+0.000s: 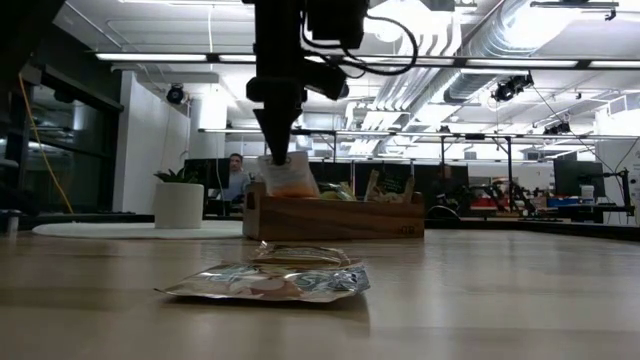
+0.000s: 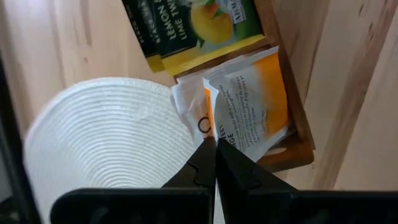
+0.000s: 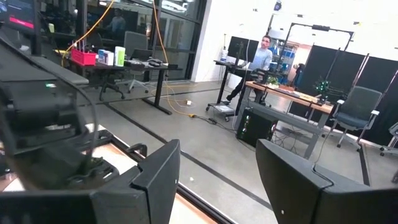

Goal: Pick & Place Tea
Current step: Put the white tea bag into the left section of the wooden organizer

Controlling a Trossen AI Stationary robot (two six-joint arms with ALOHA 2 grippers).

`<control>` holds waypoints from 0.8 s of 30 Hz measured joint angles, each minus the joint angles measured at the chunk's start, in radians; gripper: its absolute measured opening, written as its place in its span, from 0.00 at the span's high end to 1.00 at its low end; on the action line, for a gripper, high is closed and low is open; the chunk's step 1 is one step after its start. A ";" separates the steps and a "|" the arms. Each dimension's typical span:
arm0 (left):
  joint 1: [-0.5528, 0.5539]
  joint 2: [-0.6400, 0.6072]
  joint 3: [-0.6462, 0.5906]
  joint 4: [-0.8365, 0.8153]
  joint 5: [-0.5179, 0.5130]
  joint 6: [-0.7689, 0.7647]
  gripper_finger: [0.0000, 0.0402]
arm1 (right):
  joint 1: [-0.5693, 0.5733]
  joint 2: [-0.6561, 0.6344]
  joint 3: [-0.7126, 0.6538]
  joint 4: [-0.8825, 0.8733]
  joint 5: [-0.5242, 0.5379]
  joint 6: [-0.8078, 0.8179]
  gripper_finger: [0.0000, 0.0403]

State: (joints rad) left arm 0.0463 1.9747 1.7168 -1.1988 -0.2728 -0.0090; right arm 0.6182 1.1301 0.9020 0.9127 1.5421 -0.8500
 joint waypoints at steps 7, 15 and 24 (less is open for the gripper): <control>-0.048 0.000 0.000 0.000 -0.066 -0.003 1.00 | 0.000 0.000 0.000 0.000 0.000 -0.008 0.49; -0.082 0.000 0.000 -0.003 -0.143 -0.082 1.00 | 0.000 0.000 0.000 -0.004 0.000 -0.008 0.49; -0.080 0.000 0.000 -0.002 -0.169 -0.094 1.00 | 0.000 0.000 0.000 -0.004 0.000 -0.008 0.49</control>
State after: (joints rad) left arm -0.0341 1.9747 1.7168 -1.2011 -0.4416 -0.1032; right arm 0.6178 1.1299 0.9020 0.9085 1.5417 -0.8577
